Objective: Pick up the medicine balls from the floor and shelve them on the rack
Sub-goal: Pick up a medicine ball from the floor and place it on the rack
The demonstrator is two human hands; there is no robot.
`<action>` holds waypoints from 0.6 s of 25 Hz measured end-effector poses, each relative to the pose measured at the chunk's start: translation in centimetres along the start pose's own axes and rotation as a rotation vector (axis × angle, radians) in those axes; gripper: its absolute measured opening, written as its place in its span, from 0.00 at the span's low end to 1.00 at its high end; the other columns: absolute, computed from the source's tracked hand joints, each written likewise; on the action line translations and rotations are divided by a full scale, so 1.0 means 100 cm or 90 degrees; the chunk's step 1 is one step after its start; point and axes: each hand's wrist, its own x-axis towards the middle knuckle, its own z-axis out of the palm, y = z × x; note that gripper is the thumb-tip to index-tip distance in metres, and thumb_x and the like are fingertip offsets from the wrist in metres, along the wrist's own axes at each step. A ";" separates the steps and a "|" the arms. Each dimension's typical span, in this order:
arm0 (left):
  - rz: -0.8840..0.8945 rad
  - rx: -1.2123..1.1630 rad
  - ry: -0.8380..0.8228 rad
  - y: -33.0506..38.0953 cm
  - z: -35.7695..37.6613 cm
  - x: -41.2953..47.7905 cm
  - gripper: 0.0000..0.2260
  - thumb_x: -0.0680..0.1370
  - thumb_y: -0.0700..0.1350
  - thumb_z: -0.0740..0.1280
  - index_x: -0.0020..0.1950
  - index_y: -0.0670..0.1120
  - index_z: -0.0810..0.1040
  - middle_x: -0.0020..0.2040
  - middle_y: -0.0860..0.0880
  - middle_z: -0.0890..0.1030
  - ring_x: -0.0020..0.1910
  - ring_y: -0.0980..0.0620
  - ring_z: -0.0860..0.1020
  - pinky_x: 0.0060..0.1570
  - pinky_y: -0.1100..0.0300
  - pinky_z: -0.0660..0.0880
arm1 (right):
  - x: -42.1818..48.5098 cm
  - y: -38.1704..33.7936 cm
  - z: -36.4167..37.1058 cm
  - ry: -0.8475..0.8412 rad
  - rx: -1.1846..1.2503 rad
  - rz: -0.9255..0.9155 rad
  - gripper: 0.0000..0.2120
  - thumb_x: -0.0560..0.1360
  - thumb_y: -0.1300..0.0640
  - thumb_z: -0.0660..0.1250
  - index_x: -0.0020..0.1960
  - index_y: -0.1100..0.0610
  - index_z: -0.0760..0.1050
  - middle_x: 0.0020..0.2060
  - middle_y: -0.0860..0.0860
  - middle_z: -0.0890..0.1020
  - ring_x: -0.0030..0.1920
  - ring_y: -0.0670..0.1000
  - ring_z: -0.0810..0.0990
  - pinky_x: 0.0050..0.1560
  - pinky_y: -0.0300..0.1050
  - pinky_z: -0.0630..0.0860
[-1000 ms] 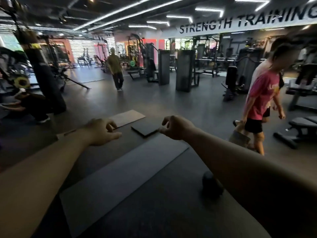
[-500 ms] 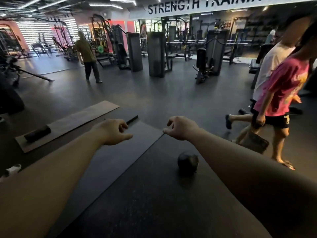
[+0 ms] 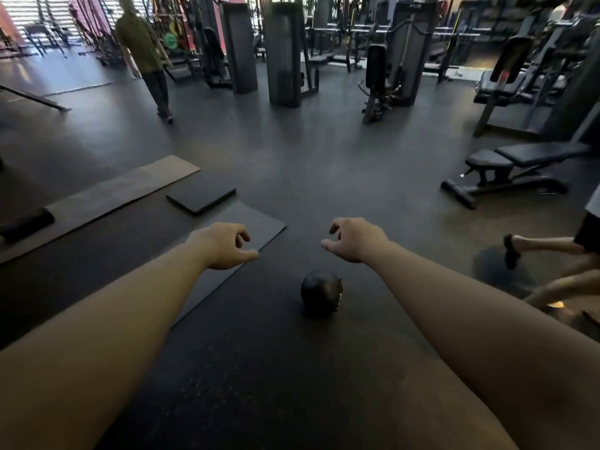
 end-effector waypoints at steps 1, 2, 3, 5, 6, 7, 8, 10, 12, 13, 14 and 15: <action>-0.002 0.002 -0.007 0.008 0.004 0.016 0.27 0.77 0.69 0.69 0.70 0.54 0.77 0.62 0.54 0.82 0.58 0.50 0.79 0.59 0.52 0.77 | 0.012 0.014 0.003 -0.002 0.003 0.004 0.24 0.77 0.35 0.66 0.66 0.49 0.75 0.57 0.49 0.83 0.56 0.55 0.81 0.50 0.51 0.75; -0.001 0.006 -0.013 0.016 0.008 0.033 0.28 0.78 0.69 0.69 0.71 0.54 0.77 0.63 0.53 0.82 0.59 0.50 0.80 0.59 0.52 0.77 | 0.025 0.027 0.008 -0.001 0.008 0.009 0.24 0.76 0.35 0.66 0.66 0.49 0.75 0.57 0.49 0.83 0.56 0.54 0.81 0.50 0.51 0.74; 0.004 0.010 -0.019 0.021 0.013 0.052 0.28 0.78 0.69 0.68 0.71 0.54 0.76 0.64 0.53 0.81 0.60 0.50 0.80 0.60 0.51 0.78 | 0.039 0.040 0.013 -0.002 0.013 0.015 0.24 0.76 0.35 0.66 0.66 0.49 0.75 0.57 0.49 0.83 0.56 0.54 0.81 0.50 0.51 0.74; 0.016 0.015 -0.030 0.029 0.026 0.087 0.28 0.78 0.69 0.68 0.72 0.54 0.76 0.65 0.53 0.81 0.61 0.49 0.80 0.60 0.49 0.79 | 0.065 0.061 0.028 -0.017 0.013 0.027 0.24 0.76 0.35 0.66 0.66 0.49 0.75 0.57 0.50 0.83 0.58 0.55 0.81 0.54 0.53 0.76; 0.019 0.012 -0.035 0.031 0.033 0.109 0.27 0.78 0.69 0.68 0.72 0.54 0.76 0.65 0.53 0.81 0.62 0.50 0.80 0.60 0.50 0.79 | 0.083 0.071 0.036 -0.028 0.009 0.031 0.24 0.76 0.35 0.66 0.66 0.49 0.75 0.57 0.50 0.83 0.59 0.55 0.81 0.56 0.54 0.76; 0.020 0.010 -0.041 0.032 0.041 0.135 0.27 0.78 0.69 0.68 0.71 0.55 0.76 0.65 0.54 0.81 0.62 0.50 0.79 0.60 0.50 0.79 | 0.103 0.080 0.043 -0.040 0.000 0.033 0.24 0.76 0.36 0.66 0.66 0.48 0.75 0.57 0.50 0.84 0.59 0.55 0.81 0.57 0.54 0.77; 0.020 0.008 -0.052 0.032 0.049 0.161 0.27 0.78 0.69 0.67 0.71 0.55 0.76 0.66 0.54 0.81 0.62 0.50 0.79 0.60 0.50 0.79 | 0.125 0.089 0.050 -0.051 -0.010 0.033 0.24 0.76 0.36 0.66 0.65 0.48 0.75 0.56 0.49 0.84 0.60 0.55 0.81 0.57 0.54 0.76; 0.016 -0.004 -0.067 0.030 0.059 0.221 0.27 0.79 0.69 0.67 0.71 0.55 0.76 0.65 0.54 0.81 0.61 0.50 0.79 0.59 0.49 0.79 | 0.176 0.104 0.057 -0.075 -0.033 0.025 0.24 0.76 0.35 0.66 0.66 0.48 0.75 0.56 0.49 0.84 0.59 0.55 0.81 0.54 0.53 0.76; 0.005 -0.028 -0.070 0.027 0.065 0.282 0.26 0.78 0.69 0.68 0.70 0.54 0.76 0.64 0.54 0.81 0.61 0.49 0.80 0.59 0.48 0.79 | 0.231 0.116 0.056 -0.093 -0.053 0.007 0.25 0.76 0.34 0.66 0.67 0.48 0.75 0.58 0.50 0.83 0.58 0.55 0.81 0.53 0.53 0.77; -0.002 -0.042 -0.075 0.026 0.065 0.307 0.26 0.78 0.69 0.68 0.70 0.55 0.76 0.64 0.54 0.81 0.61 0.49 0.80 0.60 0.48 0.79 | 0.256 0.120 0.052 -0.096 -0.057 -0.001 0.25 0.76 0.34 0.66 0.67 0.48 0.75 0.59 0.50 0.82 0.58 0.55 0.81 0.55 0.55 0.78; -0.012 -0.056 -0.086 0.025 0.065 0.332 0.26 0.78 0.69 0.68 0.70 0.55 0.76 0.64 0.54 0.81 0.62 0.49 0.80 0.60 0.49 0.79 | 0.285 0.125 0.049 -0.105 -0.058 -0.006 0.26 0.76 0.34 0.66 0.67 0.48 0.75 0.60 0.50 0.82 0.59 0.55 0.81 0.57 0.56 0.79; -0.023 -0.060 -0.101 0.023 0.063 0.355 0.26 0.78 0.69 0.68 0.70 0.55 0.76 0.63 0.54 0.81 0.62 0.50 0.80 0.60 0.48 0.79 | 0.313 0.129 0.045 -0.120 -0.060 -0.009 0.26 0.77 0.34 0.66 0.68 0.48 0.75 0.61 0.50 0.82 0.60 0.55 0.81 0.58 0.57 0.79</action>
